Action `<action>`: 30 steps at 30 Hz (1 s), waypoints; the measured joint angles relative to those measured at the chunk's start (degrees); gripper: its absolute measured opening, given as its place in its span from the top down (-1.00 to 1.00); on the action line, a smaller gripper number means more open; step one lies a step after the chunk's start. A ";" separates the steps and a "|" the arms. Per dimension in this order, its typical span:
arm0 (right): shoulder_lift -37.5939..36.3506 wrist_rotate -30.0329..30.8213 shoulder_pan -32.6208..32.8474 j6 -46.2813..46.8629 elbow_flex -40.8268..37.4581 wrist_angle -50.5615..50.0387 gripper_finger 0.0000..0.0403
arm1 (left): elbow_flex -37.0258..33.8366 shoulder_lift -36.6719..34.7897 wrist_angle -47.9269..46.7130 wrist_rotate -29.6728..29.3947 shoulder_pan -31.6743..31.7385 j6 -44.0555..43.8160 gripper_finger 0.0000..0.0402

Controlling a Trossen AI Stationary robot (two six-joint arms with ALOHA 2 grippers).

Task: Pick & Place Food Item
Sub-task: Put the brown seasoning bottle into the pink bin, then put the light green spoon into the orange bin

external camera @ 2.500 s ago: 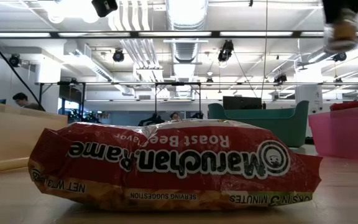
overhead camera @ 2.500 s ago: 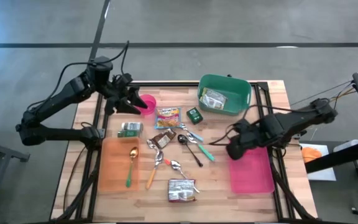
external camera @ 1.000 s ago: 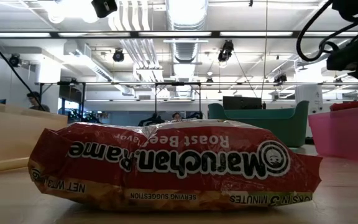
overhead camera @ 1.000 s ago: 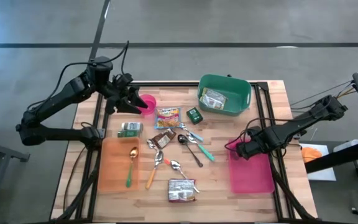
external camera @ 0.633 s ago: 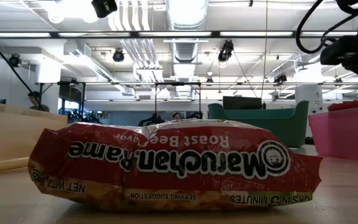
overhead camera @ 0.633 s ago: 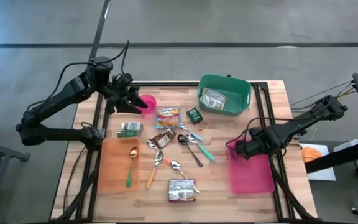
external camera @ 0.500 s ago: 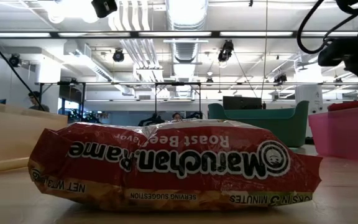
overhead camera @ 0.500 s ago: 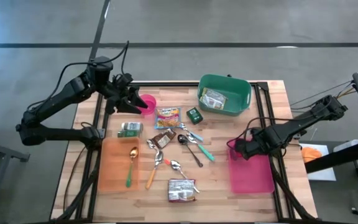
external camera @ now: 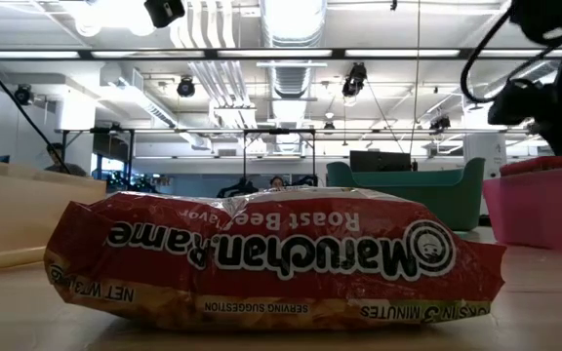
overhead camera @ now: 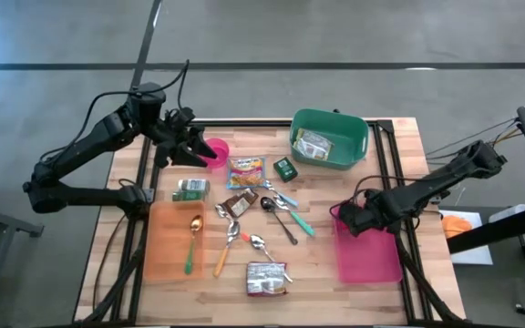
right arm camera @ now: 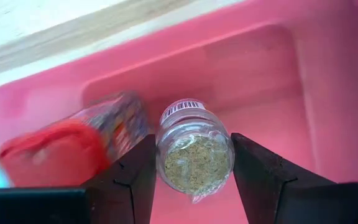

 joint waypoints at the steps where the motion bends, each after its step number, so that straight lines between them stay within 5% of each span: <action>1: 1.27 -0.02 0.02 0.00 0.00 0.39 0.17 | 0.00 0.00 0.01 0.00 0.02 0.00 -0.41; 10: 9.61 0.88 0.09 -4.66 3.78 0.11 0.17 | 0.00 -0.02 0.01 0.00 0.02 -0.42 -0.41; 24: 9.68 1.15 0.09 -8.28 4.28 0.08 0.16 | 0.00 -0.04 0.00 0.00 0.02 -1.64 -0.41; 30: 9.68 0.87 0.09 -10.34 4.28 0.31 -0.33 | 0.00 -0.04 -0.01 0.00 0.02 -1.66 -0.41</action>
